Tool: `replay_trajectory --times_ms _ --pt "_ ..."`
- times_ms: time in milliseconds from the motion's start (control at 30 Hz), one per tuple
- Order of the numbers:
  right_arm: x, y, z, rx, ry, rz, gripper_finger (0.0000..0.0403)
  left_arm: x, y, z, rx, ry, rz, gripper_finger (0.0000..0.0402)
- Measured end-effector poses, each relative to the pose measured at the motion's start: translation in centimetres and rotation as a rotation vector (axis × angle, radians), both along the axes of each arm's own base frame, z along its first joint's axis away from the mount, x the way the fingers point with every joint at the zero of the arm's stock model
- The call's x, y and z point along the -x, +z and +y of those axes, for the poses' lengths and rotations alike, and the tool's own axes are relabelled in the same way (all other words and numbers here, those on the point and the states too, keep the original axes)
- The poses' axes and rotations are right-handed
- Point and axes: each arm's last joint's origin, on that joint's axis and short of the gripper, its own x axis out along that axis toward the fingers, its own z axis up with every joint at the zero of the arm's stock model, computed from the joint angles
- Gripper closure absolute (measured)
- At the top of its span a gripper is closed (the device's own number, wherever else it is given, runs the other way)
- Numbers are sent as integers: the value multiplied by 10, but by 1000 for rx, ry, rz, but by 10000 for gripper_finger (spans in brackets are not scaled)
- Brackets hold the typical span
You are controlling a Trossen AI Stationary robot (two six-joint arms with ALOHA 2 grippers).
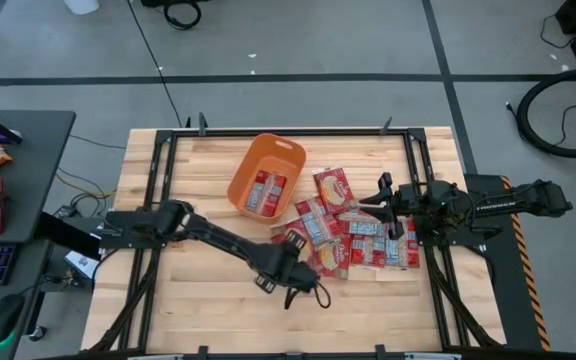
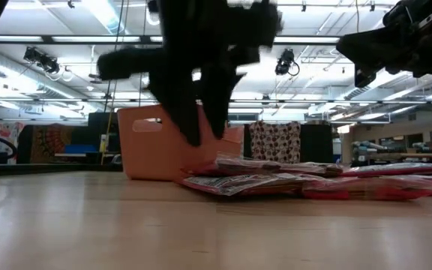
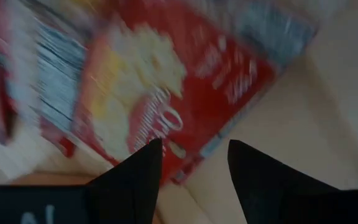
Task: Sort popcorn bags into baskets
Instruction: Put the red popcorn pack into the orange bin
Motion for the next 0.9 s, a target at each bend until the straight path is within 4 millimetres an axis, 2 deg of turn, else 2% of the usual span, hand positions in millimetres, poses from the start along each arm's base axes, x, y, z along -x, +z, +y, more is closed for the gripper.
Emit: replay_trajectory --times_ms 233,467,600,833,900 --pt "0 1 0 2 15 -13 304 -7 -22 10 -48 27 41 214" --pt "0 1 1 5 24 -13 304 -8 -30 11 -25 27 68 225" --pt "0 1 1 5 25 -11 304 -8 -31 10 -15 29 74 263" --pt "0 1 1 6 28 -8 304 -10 -33 10 10 108 40 373" --pt "0 1 1 12 25 -9 304 -10 -29 14 56 151 34 392"
